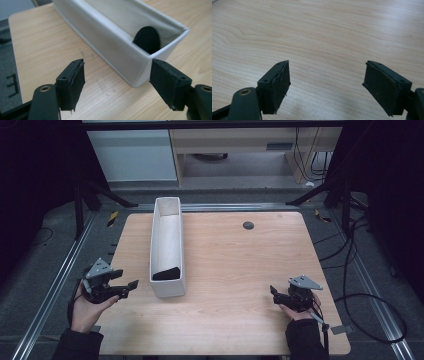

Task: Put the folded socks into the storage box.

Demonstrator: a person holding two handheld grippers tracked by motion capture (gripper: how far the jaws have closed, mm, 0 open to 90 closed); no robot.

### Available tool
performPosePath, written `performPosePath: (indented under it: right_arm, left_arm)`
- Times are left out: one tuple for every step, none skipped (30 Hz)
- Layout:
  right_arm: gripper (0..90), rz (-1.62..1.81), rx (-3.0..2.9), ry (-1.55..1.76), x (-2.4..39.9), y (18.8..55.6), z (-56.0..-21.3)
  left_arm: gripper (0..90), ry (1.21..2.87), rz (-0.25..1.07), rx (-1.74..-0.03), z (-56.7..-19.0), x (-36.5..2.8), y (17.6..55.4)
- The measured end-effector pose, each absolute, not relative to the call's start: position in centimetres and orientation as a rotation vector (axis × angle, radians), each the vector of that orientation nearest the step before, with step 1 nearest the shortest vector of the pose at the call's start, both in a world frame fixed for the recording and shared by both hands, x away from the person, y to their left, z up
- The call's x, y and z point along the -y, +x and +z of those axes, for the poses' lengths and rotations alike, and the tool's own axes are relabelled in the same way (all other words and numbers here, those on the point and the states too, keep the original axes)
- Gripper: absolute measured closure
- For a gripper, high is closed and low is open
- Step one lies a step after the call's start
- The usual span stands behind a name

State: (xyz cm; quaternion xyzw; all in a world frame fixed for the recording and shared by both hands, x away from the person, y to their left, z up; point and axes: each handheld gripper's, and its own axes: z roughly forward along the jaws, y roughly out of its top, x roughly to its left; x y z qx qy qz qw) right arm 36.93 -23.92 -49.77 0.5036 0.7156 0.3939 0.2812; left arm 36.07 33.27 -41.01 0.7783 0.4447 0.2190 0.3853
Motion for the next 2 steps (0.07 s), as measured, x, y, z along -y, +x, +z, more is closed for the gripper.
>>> performPosePath:
  right_arm:
    - [20.8,1.053,-1.917,1.342,23.96,36.98,-49.8]
    - [20.5,1.055,-1.916,1.343,23.97,37.0,-49.8]
  left_arm:
    - [26.2,2.015,0.572,-1.167,-41.74,-33.6,36.19]
    - [25.8,2.011,0.6,-1.196,-42.26,-33.84,36.21]
